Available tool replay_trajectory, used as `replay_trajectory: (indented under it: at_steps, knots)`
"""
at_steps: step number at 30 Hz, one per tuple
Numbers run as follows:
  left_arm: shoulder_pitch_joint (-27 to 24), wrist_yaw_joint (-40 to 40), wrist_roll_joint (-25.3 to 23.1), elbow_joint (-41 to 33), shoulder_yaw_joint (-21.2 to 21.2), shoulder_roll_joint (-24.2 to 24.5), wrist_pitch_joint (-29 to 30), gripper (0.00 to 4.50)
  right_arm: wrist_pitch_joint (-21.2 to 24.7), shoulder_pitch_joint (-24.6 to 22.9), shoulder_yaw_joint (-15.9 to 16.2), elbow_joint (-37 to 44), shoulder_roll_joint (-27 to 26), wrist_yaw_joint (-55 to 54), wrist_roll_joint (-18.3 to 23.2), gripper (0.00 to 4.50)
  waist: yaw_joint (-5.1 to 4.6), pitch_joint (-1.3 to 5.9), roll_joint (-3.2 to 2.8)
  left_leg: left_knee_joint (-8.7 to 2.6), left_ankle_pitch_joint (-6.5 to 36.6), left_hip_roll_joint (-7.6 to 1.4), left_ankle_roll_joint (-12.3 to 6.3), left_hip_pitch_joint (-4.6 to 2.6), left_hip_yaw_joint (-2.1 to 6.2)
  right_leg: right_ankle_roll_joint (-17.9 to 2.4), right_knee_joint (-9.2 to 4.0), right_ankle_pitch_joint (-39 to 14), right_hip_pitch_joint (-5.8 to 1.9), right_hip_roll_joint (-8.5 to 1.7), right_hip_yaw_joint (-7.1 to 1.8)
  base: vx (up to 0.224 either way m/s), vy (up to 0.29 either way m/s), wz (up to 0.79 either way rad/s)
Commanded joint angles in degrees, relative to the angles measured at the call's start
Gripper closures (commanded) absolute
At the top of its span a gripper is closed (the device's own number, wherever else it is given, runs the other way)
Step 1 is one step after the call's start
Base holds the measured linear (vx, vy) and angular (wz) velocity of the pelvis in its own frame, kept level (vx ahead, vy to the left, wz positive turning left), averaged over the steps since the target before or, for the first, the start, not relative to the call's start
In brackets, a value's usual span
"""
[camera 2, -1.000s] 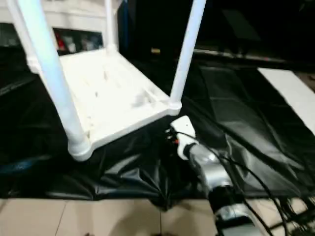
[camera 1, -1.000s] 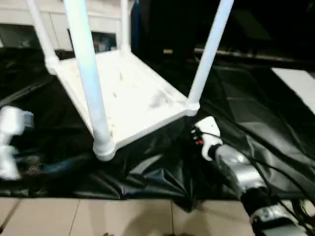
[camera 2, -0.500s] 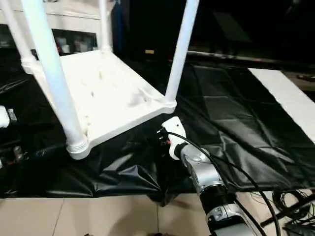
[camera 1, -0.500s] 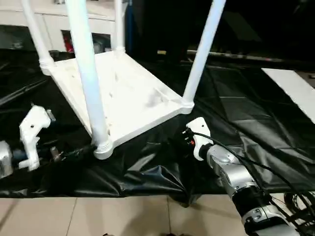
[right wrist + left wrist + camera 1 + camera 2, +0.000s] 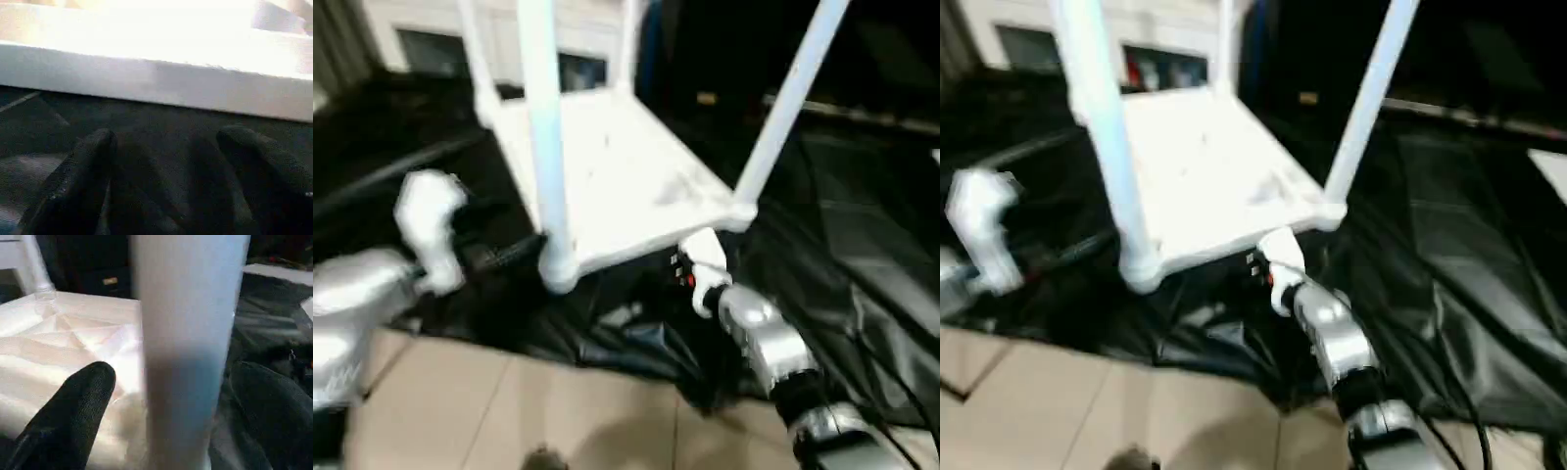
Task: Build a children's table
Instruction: Rotate table base
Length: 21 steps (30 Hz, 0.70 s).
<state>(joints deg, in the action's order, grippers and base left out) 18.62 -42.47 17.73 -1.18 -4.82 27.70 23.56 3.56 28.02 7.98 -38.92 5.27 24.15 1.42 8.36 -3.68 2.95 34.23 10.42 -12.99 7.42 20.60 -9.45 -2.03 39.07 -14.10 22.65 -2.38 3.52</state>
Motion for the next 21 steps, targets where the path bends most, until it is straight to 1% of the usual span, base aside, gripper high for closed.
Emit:
replay_trajectory:
  at_steps: [1,2,3,4,5,6,7,8,9,10,12,13,14,15,16,17,18,19,20,21]
  knots:
    - [1.9,0.3,-0.3,1.8,1.1,-1.0,-1.0,0.02,0.0,0.6,-0.5,0.3,0.0,-0.5,-0.6,0.65,-0.61,4.40,-1.65,-4.01,7.6,-0.26,2.44,-0.11,0.23,-7.0,-5.17,0.9,-3.04,-4.40,-3.19,0.000,0.000,0.00]
    - [2.8,0.1,0.3,3.0,1.4,-1.7,-1.2,0.02,0.0,0.7,-0.5,0.1,-0.2,-0.7,-0.6,0.65,-1.25,4.46,-1.43,-3.92,5.2,-0.01,2.33,0.41,0.31,-7.6,-4.77,5.0,-3.51,-4.18,-3.09,0.000,0.000,0.00]
    - [3.4,0.0,0.6,3.8,1.6,-2.1,-1.4,0.02,-0.1,0.8,-0.5,0.0,-0.4,-0.9,-0.6,0.65,-1.60,4.59,-1.45,-3.73,4.8,0.13,2.00,0.16,0.16,-8.2,-4.78,7.9,-3.27,-4.08,-3.13,0.000,0.000,0.00]
    - [4.0,-0.1,0.7,4.4,1.8,-2.4,-1.4,0.02,-0.3,1.0,-0.5,-0.3,-0.5,-1.1,-0.7,0.65,-1.89,4.64,-1.33,-3.62,4.2,0.24,1.75,0.35,0.18,-8.6,-4.58,9.8,-3.52,-4.08,-3.17,0.000,0.000,0.00]
    - [4.3,-0.2,0.9,4.9,2.0,-2.6,-1.4,0.02,-0.4,1.1,-0.5,-0.6,-0.6,-1.3,-0.7,0.65,-2.16,4.69,-1.49,-3.59,3.7,0.26,1.12,0.20,0.10,-9.2,-4.62,11.8,-3.48,-4.02,-3.11,0.000,0.000,0.00]
    - [5.7,-2.0,2.2,6.0,2.8,-3.9,-0.7,0.02,-1.5,2.3,-0.7,-2.6,-1.0,-3.7,-1.5,0.65,-2.24,4.63,-1.59,-3.56,3.6,0.23,0.68,0.12,0.02,-9.8,-4.66,12.5,-3.38,-4.16,-3.15,0.000,0.000,0.00]
    - [6.0,-3.7,3.4,5.3,3.5,-4.5,0.2,0.02,-1.8,3.1,-0.9,-4.0,-1.1,-5.3,-1.9,0.65,-2.24,4.61,-1.79,-3.55,3.9,0.25,0.74,0.06,-0.04,-10.2,-4.70,12.1,-3.32,-4.17,-3.14,0.000,0.000,0.00]
    - [6.0,-3.7,3.4,5.3,3.5,-4.5,0.2,0.02,-1.8,3.1,-0.9,-4.0,-1.1,-5.3,-1.9,0.65,-2.19,4.52,-1.67,-3.69,4.7,0.07,1.04,0.03,-0.07,-10.7,-4.79,11.0,-3.38,-4.32,-3.12,0.000,0.000,0.00]
    - [6.0,-5.1,4.6,4.1,4.1,-5.0,1.2,0.02,-1.9,3.8,-1.2,-5.1,-1.2,-6.6,-2.2,0.65,-2.15,4.50,-1.67,-3.66,5.1,0.02,1.08,-0.03,-0.14,-10.7,-4.79,10.6,-3.35,-4.32,-3.16,0.000,0.000,0.00]
    - [5.8,-7.1,7.4,1.3,5.0,-6.0,3.5,0.02,-2.1,4.8,-1.5,-6.7,-1.3,-7.8,-2.5,0.65,-2.18,4.41,-1.79,-3.73,6.1,-0.05,1.16,-0.16,-0.16,-10.7,-4.87,9.5,-3.22,-4.36,-3.19,0.000,0.000,0.00]
    - [5.2,-10.9,12.9,-4.4,7.6,-7.1,8.1,0.02,-2.3,6.0,-2.1,-8.0,-1.7,-8.1,-2.0,0.65,-1.87,4.45,-1.73,-3.66,6.6,-0.15,1.60,-0.29,-0.28,-10.7,-4.67,9.4,-3.26,-4.45,-3.24,0.000,0.000,0.00]
    - [5.1,-12.1,14.5,-6.3,9.0,-7.4,9.4,0.02,-2.2,6.4,-2.2,-8.3,-1.8,-8.2,-1.9,0.65,-1.88,4.52,-1.69,-3.70,6.0,-0.22,1.69,-0.15,-0.24,-10.8,-4.55,10.1,-3.44,-4.49,-3.22,0.000,0.000,0.00]
    - [5.2,-12.8,15.6,-7.7,10.6,-8.0,10.4,0.02,-2.4,6.8,-2.1,-8.7,-2.0,-8.2,-1.9,0.65,-2.00,4.33,-1.58,-3.71,5.4,-0.03,1.54,0.15,-0.22,-10.5,-4.52,11.3,-3.53,-4.29,-3.13,0.000,0.000,0.00]
    - [5.3,-12.9,15.7,-7.9,10.9,-8.2,10.5,0.02,-2.5,6.9,-2.1,-8.8,-2.0,-8.3,-2.0,0.65,-2.04,4.48,-1.64,-3.69,5.4,-0.13,1.44,-0.07,-0.24,-10.3,-4.61,11.5,-3.52,-4.30,-3.08,0.000,0.000,0.00]
    - [5.3,-13.1,15.9,-8.2,11.4,-8.5,10.7,0.02,-2.6,7.0,-2.1,-9.0,-2.1,-8.3,-2.0,0.65,-2.25,4.42,-1.45,-3.67,5.1,-0.04,1.40,0.17,-0.24,-10.3,-4.54,11.9,-3.69,-4.23,-3.12,0.000,0.000,0.00]
    - [5.9,-12.6,15.1,-7.8,12.7,-9.9,9.8,0.02,-2.8,7.3,-2.0,-9.2,-2.2,-8.2,-2.0,0.65,-2.43,4.39,-1.15,-3.68,4.7,0.07,1.07,0.29,-0.31,-10.1,-4.66,12.1,-3.90,-4.21,-3.16,0.000,0.000,0.00]
    - [7.0,-12.3,13.3,-6.7,14.9,-12.4,8.4,0.02,-3.5,7.8,-1.8,-10.1,-2.5,-8.1,-2.1,0.65,-2.70,4.36,-1.16,-3.64,4.8,0.08,0.86,0.36,-0.33,-9.9,-4.78,11.5,-3.99,-4.39,-3.23,0.000,0.000,0.00]
    - [7.2,-12.2,13.0,-6.4,15.2,-12.9,8.2,0.02,-3.6,7.9,-1.8,-10.2,-2.6,-8.0,-2.1,0.65,-2.78,4.38,-1.15,-3.59,4.8,0.09,0.76,0.31,-0.35,-9.9,-4.85,11.2,-3.98,-4.37,-3.24,0.000,0.000,0.00]
    - [8.8,-11.3,10.7,-3.8,17.1,-15.7,6.7,0.02,-4.0,8.3,-1.6,-10.8,-2.8,-7.7,-2.2,0.65,-3.08,4.41,-0.91,-3.55,4.8,0.12,0.44,0.45,-0.39,-9.8,-4.91,10.9,-4.12,-4.39,-3.28,0.000,0.000,0.00]
    - [9.7,-10.7,9.3,-2.1,17.8,-16.9,5.5,0.02,-4.1,8.3,-1.5,-10.9,-2.9,-7.6,-2.2,0.65,-3.16,4.24,-0.86,-3.53,5.1,0.15,0.24,0.40,-0.38,-9.6,-5.07,9.5,-4.09,-4.37,-3.31,0.000,0.000,0.00]
